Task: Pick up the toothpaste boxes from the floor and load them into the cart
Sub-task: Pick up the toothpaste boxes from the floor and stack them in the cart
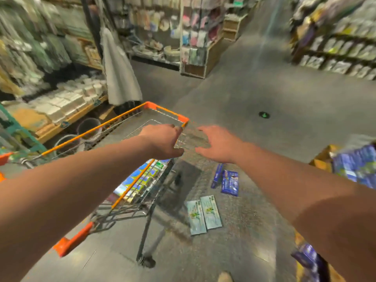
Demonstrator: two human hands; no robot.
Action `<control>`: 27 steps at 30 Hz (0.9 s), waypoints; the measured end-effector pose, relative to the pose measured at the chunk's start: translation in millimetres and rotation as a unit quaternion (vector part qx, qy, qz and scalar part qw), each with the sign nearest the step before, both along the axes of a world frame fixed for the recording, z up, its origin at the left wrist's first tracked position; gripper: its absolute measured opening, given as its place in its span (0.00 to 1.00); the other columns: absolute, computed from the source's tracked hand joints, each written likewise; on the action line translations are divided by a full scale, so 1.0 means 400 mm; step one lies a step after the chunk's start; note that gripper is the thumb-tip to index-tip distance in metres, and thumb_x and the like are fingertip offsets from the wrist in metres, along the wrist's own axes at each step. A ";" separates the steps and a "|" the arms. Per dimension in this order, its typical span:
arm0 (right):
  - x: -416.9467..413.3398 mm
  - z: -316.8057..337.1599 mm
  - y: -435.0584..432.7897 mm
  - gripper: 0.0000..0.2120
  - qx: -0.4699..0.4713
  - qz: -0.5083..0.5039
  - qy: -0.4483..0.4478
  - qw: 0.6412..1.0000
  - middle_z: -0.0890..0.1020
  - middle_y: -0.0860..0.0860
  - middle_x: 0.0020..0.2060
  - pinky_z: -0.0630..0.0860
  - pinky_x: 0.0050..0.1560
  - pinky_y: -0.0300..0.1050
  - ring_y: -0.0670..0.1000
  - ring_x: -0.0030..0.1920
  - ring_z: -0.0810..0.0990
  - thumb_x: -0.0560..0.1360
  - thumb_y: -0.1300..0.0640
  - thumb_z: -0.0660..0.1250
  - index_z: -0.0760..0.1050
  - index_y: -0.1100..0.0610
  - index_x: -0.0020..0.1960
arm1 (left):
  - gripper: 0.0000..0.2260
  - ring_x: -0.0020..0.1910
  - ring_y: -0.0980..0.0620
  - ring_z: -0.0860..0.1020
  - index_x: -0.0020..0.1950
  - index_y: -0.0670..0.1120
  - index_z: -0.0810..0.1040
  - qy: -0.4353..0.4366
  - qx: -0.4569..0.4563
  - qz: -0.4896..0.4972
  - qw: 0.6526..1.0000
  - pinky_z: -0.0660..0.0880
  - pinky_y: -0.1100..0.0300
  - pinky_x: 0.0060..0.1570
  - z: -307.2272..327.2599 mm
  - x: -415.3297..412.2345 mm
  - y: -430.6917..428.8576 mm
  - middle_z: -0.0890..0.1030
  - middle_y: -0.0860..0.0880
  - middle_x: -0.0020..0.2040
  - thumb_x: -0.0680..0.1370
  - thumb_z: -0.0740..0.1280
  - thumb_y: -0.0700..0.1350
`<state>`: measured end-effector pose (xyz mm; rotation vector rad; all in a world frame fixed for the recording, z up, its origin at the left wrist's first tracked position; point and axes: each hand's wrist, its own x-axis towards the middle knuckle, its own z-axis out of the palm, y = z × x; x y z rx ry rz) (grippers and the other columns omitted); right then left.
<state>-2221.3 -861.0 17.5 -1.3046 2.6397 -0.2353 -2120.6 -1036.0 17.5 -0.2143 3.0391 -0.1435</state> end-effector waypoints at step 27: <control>-0.789 -0.216 0.738 0.32 0.066 -0.053 -0.071 0.994 0.74 0.58 0.68 0.73 0.65 0.56 0.59 0.67 0.74 0.76 0.41 0.68 0.66 0.57 0.73 | 0.28 0.58 0.43 0.79 0.67 0.47 0.70 -0.069 0.030 -0.039 0.996 0.75 0.50 0.48 -0.257 -0.865 0.718 0.78 0.46 0.60 0.76 0.63 0.65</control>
